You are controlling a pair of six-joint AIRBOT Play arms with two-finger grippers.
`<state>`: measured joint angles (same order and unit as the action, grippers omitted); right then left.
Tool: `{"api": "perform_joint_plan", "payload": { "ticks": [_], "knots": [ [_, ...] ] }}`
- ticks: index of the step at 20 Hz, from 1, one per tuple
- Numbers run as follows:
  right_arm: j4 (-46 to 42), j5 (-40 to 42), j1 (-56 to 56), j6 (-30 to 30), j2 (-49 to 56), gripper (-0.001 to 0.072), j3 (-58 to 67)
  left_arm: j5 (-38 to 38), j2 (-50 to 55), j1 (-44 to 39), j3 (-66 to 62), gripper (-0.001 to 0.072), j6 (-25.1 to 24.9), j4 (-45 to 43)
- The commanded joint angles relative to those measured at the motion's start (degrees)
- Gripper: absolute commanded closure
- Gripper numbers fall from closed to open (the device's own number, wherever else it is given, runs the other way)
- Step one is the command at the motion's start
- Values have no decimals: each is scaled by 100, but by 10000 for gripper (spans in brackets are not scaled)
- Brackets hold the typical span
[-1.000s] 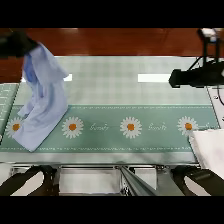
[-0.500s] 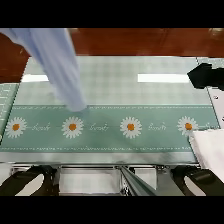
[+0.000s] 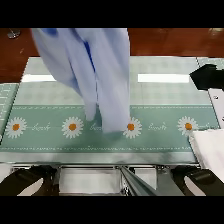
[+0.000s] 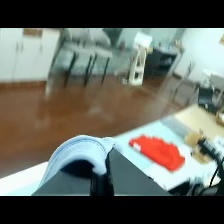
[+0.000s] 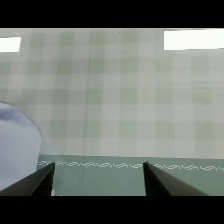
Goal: Fold the shirts.
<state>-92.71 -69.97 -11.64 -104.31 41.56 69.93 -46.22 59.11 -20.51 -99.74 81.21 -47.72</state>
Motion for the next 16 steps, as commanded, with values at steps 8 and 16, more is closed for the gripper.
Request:
{"api": "perform_joint_plan", "payload": {
  "ticks": [8, 16],
  "knots": [
    [1510, 1244, 0, -70, 81, 85, -1834, -728, -531, 1410, 5939, 681, -15, -881],
    [3104, 1329, 1126, 962, 1722, 82, -1617, -1436, -459, 3025, 5377, 5, 0, -1408]
  ]
}}
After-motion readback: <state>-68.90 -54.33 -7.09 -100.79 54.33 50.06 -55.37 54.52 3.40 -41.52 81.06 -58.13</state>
